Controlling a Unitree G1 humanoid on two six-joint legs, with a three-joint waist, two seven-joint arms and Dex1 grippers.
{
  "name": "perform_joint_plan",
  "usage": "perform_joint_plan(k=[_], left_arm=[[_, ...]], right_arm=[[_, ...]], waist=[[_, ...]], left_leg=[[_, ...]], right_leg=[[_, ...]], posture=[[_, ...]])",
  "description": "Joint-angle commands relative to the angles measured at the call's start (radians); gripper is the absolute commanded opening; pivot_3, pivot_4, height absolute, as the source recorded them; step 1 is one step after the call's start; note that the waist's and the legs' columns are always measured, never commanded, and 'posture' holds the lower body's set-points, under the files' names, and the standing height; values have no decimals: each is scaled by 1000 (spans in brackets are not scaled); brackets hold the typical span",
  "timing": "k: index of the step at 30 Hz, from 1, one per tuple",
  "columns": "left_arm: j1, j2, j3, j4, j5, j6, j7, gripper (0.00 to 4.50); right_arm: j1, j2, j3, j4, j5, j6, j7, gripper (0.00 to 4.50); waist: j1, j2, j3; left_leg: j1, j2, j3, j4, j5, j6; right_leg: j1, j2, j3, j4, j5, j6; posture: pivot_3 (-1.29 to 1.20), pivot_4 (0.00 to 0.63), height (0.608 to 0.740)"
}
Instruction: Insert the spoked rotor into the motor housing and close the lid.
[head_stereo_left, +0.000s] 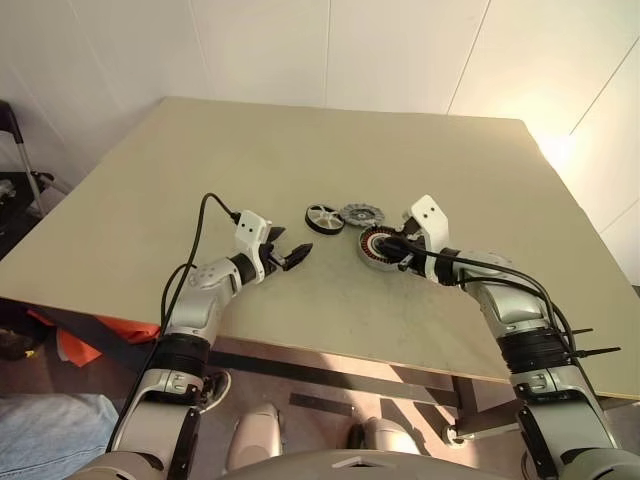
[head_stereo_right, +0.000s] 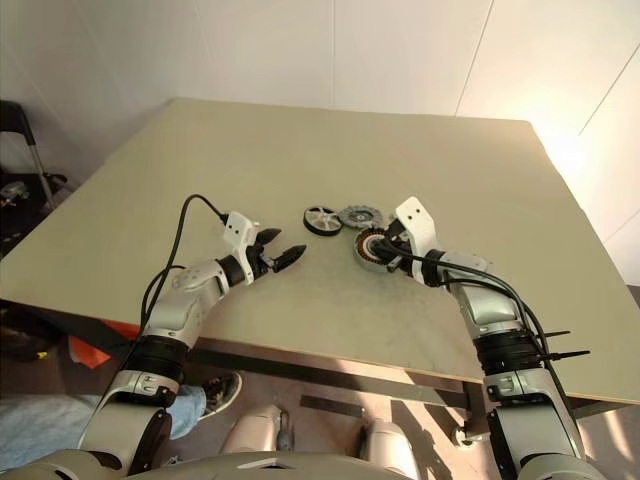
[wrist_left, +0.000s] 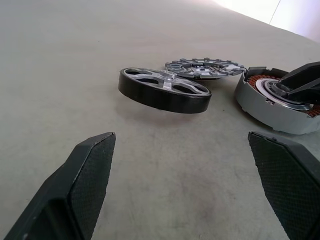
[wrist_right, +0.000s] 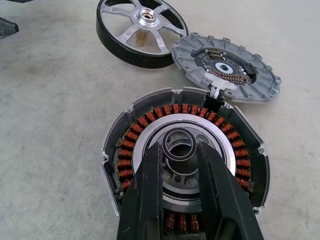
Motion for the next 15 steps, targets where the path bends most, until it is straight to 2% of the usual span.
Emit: perform_joint_plan(k=[1,12,14,15], left_arm=[[-17,6,5,-15,-2,-20,3,4500],[-21,6,5,-2,4,-28,1,4500],[-22,6,5,-1,4,-29,1,4500],[-22,6,4,-1,5,-29,2,4500]], right_arm=[[-14,-15,-9,8,-12,-6,-5,649],[19,-51,-13,-42,2,-6,26,649],[29,-53,-8,-53,2,-9,33,1410],[30,-52,-8,-56,-4,-15,23,1650]], waist=[[0,0,0],[2,0,0],[3,0,0],[3,0,0]], left_leg=[[0,0,0,0,0,0],[0,0,0,0,0,0],[0,0,0,0,0,0],[0,0,0,0,0,0]], right_leg=[[0,0,0,0,0,0],[0,0,0,0,0,0],[0,0,0,0,0,0],[0,0,0,0,0,0]], posture=[[0,0,740],[0,0,740],[0,0,740],[0,0,740]])
